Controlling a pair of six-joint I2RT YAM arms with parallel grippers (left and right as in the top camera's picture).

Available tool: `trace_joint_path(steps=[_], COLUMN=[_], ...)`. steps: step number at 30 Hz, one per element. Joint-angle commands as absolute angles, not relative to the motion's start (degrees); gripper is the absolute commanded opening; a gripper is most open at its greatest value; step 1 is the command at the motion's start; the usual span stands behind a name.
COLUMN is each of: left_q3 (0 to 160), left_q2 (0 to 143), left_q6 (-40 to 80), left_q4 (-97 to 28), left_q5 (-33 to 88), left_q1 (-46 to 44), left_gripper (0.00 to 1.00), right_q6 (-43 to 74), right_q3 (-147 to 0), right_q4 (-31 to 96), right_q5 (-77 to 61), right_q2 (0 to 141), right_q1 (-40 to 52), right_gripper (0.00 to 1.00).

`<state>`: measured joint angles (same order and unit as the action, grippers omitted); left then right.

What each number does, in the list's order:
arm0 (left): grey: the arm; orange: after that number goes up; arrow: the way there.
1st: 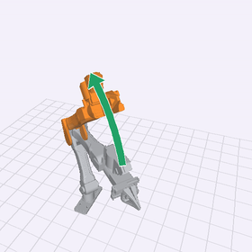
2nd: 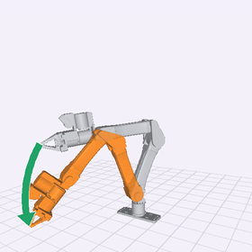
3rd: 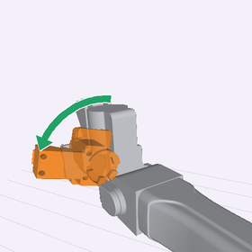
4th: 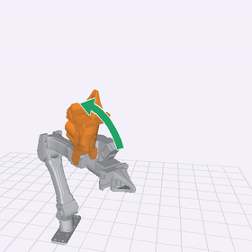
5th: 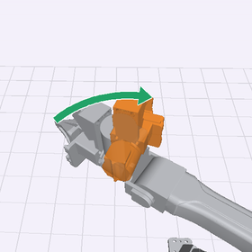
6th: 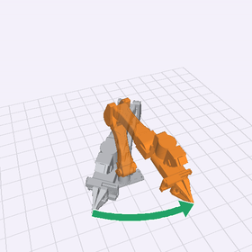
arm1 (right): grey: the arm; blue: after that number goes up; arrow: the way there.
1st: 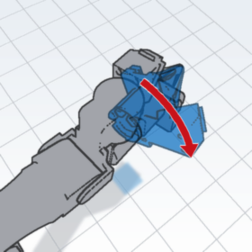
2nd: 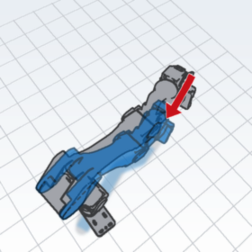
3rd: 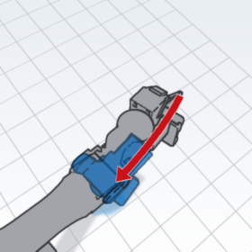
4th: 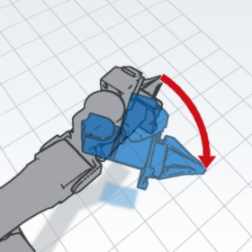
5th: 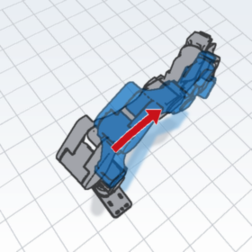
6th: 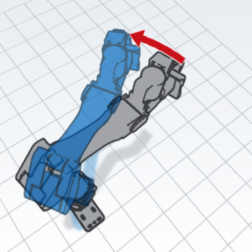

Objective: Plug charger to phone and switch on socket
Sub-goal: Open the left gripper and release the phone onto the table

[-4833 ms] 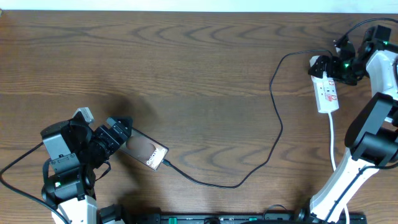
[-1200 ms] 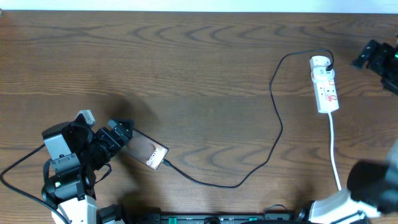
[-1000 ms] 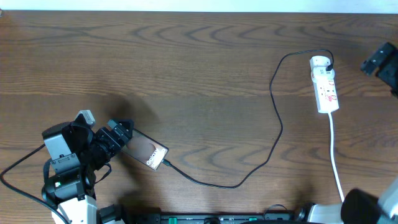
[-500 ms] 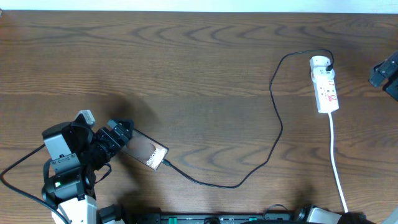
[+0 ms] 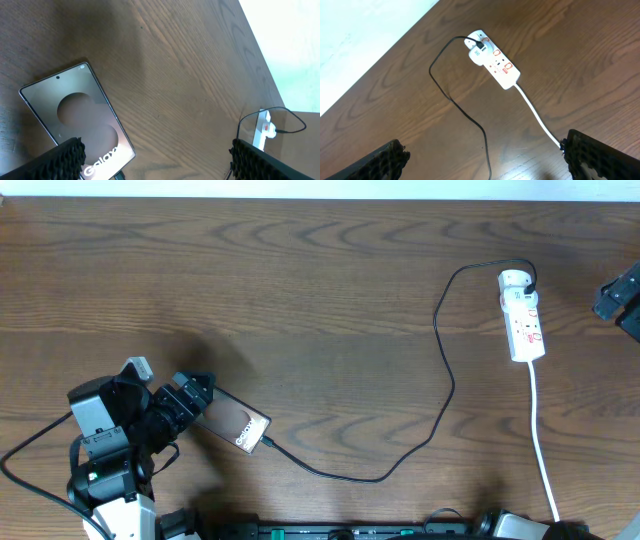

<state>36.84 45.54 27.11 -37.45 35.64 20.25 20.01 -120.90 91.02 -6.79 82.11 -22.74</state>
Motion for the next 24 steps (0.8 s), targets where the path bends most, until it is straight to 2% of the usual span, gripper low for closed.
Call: trace_joint_path(steps=[1, 14, 24], left_q3=[37.63, 37.63, 36.77], left_q2=[45.23, 45.34, 39.11], left_q6=[26.61, 26.33, 26.37], left_q4=[-37.52, -37.54, -45.43], left_q5=[35.31, 34.39, 14.37], left_q1=[20.45, 17.26, 9.96], left_gripper=[0.91, 0.91, 0.91], right_q6=[20.75, 20.75, 20.75], right_q3=[-121.16, -121.16, -121.16], right_q4=[91.09, 91.09, 91.09], right_q5=[-6.35, -6.35, -6.35], right_q2=[81.87, 81.87, 81.87], right_q1=[-22.41, -22.41, -22.41], right_gripper=[0.99, 0.99, 0.99])
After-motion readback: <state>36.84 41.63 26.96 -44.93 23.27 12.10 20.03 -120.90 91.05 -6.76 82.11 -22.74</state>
